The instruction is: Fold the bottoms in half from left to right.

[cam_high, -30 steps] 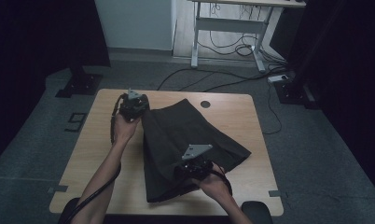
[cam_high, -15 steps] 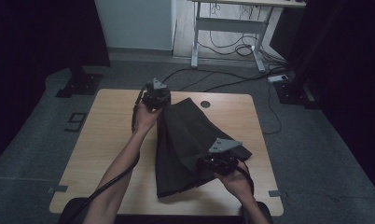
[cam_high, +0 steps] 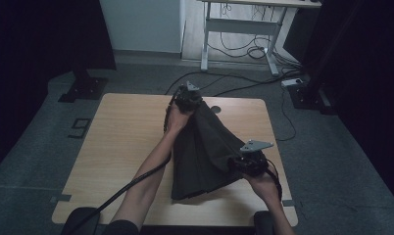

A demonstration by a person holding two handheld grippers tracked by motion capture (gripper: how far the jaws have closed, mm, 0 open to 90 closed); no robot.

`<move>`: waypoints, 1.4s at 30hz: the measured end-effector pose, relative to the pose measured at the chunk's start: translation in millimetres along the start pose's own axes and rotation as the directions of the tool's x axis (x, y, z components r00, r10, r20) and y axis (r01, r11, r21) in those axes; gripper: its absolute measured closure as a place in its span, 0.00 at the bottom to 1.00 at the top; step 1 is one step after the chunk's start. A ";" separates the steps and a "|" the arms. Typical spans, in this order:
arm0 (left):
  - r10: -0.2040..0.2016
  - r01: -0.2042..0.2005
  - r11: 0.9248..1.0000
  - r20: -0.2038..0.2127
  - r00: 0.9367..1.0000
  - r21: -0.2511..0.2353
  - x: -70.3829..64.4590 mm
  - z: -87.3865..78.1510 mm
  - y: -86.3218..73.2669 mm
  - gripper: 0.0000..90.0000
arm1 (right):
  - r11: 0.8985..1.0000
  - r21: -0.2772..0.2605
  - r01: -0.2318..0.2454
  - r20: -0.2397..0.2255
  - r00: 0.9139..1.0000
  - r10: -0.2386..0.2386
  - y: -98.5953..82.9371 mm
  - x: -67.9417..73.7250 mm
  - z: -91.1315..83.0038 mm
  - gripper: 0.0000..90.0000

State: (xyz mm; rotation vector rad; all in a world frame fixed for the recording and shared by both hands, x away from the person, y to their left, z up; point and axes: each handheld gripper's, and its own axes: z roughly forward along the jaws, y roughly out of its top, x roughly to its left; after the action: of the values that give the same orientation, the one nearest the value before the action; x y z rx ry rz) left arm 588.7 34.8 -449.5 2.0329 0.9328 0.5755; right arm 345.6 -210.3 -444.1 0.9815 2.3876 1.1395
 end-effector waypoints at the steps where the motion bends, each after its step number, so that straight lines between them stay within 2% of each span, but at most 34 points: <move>1: 0.001 -0.001 1.000 -0.008 1.000 0.009 -0.7 4.0 -1.8 0.70 | 1.000 0.015 -0.016 0.007 1.000 0.016 -5.0 -5.8 3.3 0.90; 3: -0.014 0.014 1.000 -0.007 1.000 0.007 -1.8 6.0 -6.2 0.63 | 0.998 0.037 -0.046 0.025 0.999 0.045 -16.1 -16.9 10.9 0.82; 7: 0.011 -0.011 1.000 -0.007 1.000 -0.005 -1.3 -2.7 -13.1 0.54 | 0.992 0.076 -0.100 0.044 0.994 0.097 -34.9 -29.5 19.7 0.68; 12: 0.014 -0.014 1.000 0.015 1.000 -0.015 0.7 -17.9 -17.8 0.41 | 0.992 0.067 -0.108 0.048 0.993 0.105 -40.7 -30.8 15.3 0.56; 18: 0.071 -0.071 0.997 0.012 0.997 -0.005 -4.5 -35.0 -28.7 0.31 | 0.994 0.061 -0.090 0.033 0.996 0.088 -35.0 -25.0 1.5 0.46; 21: 0.074 -0.074 0.997 0.016 0.997 -0.007 -6.7 -43.8 -36.2 0.27 | 0.996 0.048 -0.079 0.022 0.997 0.078 -29.0 -21.1 -5.6 0.43; 25: 0.069 -0.069 0.998 0.046 0.997 -0.003 -10.7 -56.5 -47.3 0.22 | 0.996 0.045 -0.073 0.011 0.997 0.072 -22.0 -18.4 -6.2 0.42; 30: 0.067 -0.068 0.998 0.070 0.995 0.014 -17.6 -72.4 -64.3 0.17 | 0.998 0.044 -0.048 0.006 0.999 0.048 -12.1 -13.1 -1.1 0.41; 37: 0.077 -0.080 0.996 0.086 0.993 0.026 -28.1 -91.4 -87.5 0.16 | 0.999 0.025 -0.025 -0.015 1.000 0.025 5.3 -4.5 3.5 0.39; 42: 0.071 -0.074 0.997 0.097 0.993 0.027 -32.6 -101.0 -101.4 0.16 | 0.998 0.058 -0.021 -0.034 0.999 0.023 8.7 0.6 18.2 0.38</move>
State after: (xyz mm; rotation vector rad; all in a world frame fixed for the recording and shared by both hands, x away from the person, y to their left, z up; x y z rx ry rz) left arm 459.5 98.7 -477.3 2.1097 0.8188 0.5006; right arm 358.9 -195.9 -448.9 1.0174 2.4556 1.1097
